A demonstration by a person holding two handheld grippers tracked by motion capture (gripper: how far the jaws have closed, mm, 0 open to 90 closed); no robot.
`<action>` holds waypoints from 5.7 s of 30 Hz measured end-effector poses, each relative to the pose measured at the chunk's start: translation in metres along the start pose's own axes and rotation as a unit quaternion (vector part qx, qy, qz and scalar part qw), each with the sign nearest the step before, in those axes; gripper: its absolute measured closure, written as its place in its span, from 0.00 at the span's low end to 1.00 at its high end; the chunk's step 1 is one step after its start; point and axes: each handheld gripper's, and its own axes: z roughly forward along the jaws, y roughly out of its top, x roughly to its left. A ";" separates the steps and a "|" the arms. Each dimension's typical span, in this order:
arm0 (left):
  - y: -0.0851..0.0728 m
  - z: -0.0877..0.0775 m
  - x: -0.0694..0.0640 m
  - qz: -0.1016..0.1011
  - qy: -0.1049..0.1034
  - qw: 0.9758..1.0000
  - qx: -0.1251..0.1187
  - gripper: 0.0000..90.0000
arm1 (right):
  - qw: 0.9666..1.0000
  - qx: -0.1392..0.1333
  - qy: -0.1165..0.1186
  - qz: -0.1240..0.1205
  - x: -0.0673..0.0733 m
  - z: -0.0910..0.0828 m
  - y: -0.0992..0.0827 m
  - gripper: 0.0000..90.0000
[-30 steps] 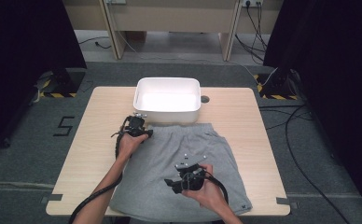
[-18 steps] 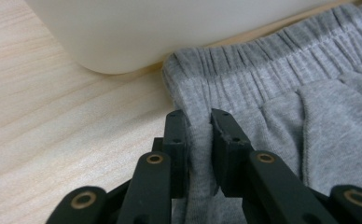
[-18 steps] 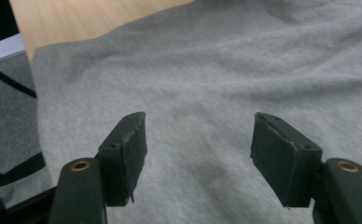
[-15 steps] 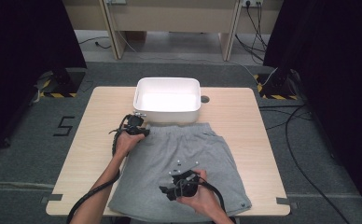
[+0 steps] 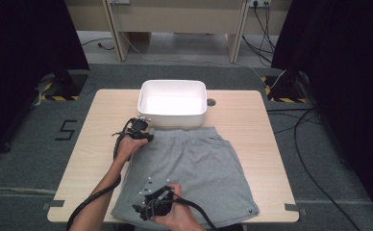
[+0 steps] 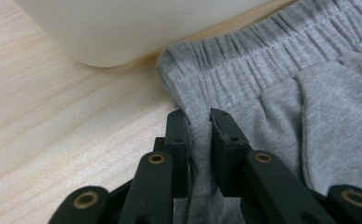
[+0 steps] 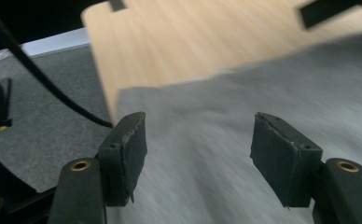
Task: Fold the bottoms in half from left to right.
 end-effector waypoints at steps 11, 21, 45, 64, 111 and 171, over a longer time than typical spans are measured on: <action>-0.003 -0.002 0.006 -0.011 -0.013 1.000 -0.003 0.86 | 0.999 0.018 0.031 -0.023 0.030 0.054 0.006 0.40; -0.001 -0.001 0.007 -0.018 -0.017 1.000 -0.002 0.85 | 0.998 0.043 0.024 -0.038 0.034 0.079 0.001 0.42; 0.002 -0.018 0.011 -0.006 -0.009 1.000 0.009 0.88 | 0.998 0.002 0.051 -0.035 0.020 0.054 0.009 0.96; 0.039 -0.073 0.000 0.032 0.013 0.999 0.018 0.88 | 0.996 -0.061 0.068 -0.024 0.011 -0.001 0.047 0.96; 0.113 -0.034 -0.137 0.053 -0.048 0.997 -0.009 0.88 | 0.984 -0.103 -0.123 0.082 -0.068 -0.188 -0.097 0.96; -0.028 -0.025 -0.098 0.006 -0.097 0.994 -0.057 0.64 | 0.981 -0.022 -0.153 0.118 -0.082 -0.221 -0.142 0.61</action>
